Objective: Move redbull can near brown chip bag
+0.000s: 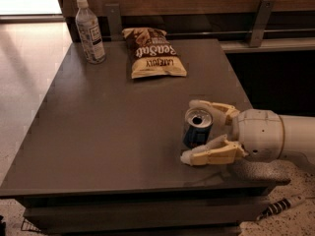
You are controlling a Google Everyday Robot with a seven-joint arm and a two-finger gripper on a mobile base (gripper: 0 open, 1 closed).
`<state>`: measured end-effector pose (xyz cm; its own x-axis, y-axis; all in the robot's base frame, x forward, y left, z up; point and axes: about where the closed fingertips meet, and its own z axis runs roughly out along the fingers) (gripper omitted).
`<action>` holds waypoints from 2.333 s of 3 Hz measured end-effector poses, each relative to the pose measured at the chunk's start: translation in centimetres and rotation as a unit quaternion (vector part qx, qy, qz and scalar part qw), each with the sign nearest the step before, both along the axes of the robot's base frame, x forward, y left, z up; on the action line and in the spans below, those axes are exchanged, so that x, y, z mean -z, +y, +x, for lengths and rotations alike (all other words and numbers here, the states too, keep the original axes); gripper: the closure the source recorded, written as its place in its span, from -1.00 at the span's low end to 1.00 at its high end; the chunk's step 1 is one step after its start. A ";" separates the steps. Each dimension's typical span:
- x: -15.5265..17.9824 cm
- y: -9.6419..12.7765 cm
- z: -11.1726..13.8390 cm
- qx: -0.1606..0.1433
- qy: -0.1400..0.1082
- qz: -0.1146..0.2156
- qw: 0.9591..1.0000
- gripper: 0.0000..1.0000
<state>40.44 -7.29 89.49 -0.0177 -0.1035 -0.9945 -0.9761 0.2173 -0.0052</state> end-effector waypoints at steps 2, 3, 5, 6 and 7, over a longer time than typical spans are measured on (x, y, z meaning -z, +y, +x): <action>-0.2 0.5 -0.1 -0.004 -0.002 -0.002 1.000 0.56; -0.3 0.7 -0.2 -0.006 -0.003 -0.003 1.000 0.99; -4.3 -1.0 3.8 -0.001 0.006 -0.008 1.000 1.00; -8.4 -3.8 10.9 0.019 0.036 -0.022 0.999 1.00; -9.4 -4.6 16.3 0.025 0.050 -0.026 0.998 1.00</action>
Offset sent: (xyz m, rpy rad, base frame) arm -0.0006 0.0024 0.0012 -0.0018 -0.0022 0.0044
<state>56.69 -11.88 98.88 -0.1239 -0.1509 -0.9808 -0.9604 0.2669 0.0803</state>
